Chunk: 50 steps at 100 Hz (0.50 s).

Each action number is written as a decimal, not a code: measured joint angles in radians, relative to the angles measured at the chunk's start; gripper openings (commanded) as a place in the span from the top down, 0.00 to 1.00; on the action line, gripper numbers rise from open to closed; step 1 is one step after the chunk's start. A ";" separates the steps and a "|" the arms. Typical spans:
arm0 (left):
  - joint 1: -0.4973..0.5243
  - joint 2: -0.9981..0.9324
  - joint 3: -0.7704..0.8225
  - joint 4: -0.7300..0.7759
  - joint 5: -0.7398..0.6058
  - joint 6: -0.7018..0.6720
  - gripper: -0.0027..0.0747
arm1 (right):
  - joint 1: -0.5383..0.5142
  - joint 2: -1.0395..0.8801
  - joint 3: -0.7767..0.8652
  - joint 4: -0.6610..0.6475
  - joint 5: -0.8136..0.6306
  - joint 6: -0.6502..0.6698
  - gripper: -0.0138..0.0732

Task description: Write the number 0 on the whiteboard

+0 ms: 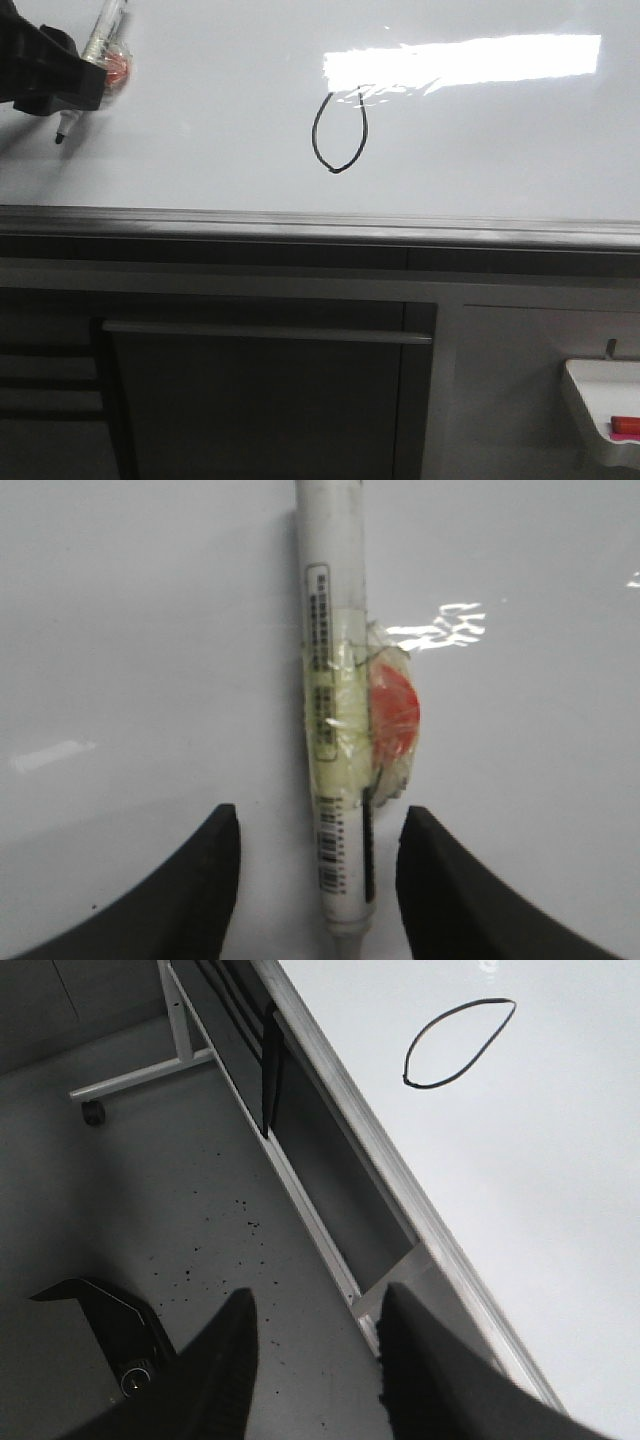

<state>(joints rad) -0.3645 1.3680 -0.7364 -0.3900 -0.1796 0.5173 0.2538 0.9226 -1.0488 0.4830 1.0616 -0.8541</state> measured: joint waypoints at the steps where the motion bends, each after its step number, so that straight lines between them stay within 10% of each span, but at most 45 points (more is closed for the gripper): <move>1: 0.000 -0.005 0.000 0.000 0.005 0.000 0.52 | 0.000 0.000 0.000 -0.004 0.000 0.003 0.54; 50: 0.000 -0.453 -0.049 0.046 0.656 -0.009 0.52 | -0.159 -0.003 0.023 -0.199 -0.019 0.427 0.54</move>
<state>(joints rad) -0.3645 0.9151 -0.7853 -0.3441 0.4762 0.5087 0.0944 0.9201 -1.0257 0.2835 1.0430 -0.4266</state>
